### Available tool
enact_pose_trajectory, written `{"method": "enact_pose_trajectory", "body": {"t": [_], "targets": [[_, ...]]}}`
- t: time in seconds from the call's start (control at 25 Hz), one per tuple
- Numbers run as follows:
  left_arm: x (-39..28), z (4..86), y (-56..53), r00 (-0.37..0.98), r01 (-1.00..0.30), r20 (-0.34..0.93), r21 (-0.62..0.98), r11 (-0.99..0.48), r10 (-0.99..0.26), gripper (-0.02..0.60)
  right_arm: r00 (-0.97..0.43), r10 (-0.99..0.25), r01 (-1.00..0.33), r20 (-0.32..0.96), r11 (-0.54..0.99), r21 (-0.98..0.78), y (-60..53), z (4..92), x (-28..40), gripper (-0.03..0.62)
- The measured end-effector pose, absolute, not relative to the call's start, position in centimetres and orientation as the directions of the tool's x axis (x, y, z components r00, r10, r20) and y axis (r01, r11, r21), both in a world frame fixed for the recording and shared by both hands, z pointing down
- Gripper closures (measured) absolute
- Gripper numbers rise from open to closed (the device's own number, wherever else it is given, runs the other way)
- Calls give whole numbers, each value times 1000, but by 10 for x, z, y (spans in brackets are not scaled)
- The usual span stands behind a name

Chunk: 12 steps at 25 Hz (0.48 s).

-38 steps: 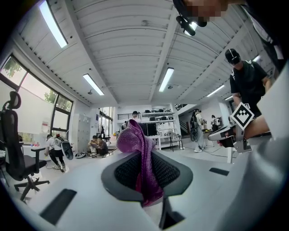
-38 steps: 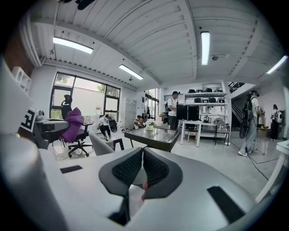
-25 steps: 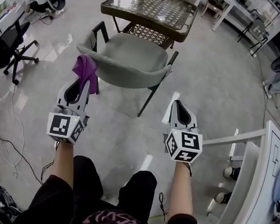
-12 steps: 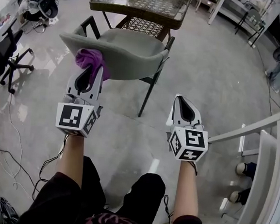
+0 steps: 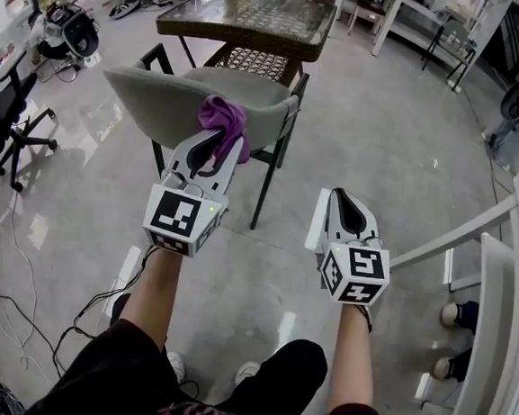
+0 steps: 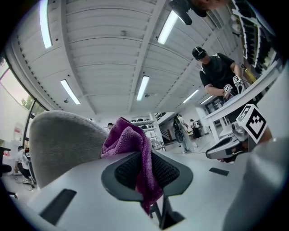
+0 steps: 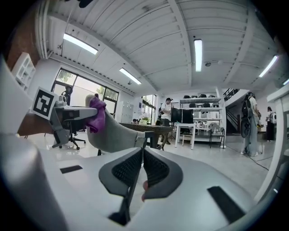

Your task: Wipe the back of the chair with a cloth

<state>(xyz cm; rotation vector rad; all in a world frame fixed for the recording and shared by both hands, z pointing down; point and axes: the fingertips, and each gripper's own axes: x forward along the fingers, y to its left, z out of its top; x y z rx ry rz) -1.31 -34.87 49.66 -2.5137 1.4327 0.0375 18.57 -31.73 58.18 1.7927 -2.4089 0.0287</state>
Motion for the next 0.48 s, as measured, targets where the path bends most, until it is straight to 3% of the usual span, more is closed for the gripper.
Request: {"method": "enact_pose_trajectory", "body": {"t": [0.28, 0.48], "targets": [[41, 519, -352, 621, -776, -121, -233, -586, -774, 503, -252, -961, -959, 118, 264, 104, -311, 607, 198, 565], [32, 521, -326, 636, -770, -162, -201, -606, -754, 502, -276, -954, -952, 116, 288, 103, -322, 619, 184, 565]]}}
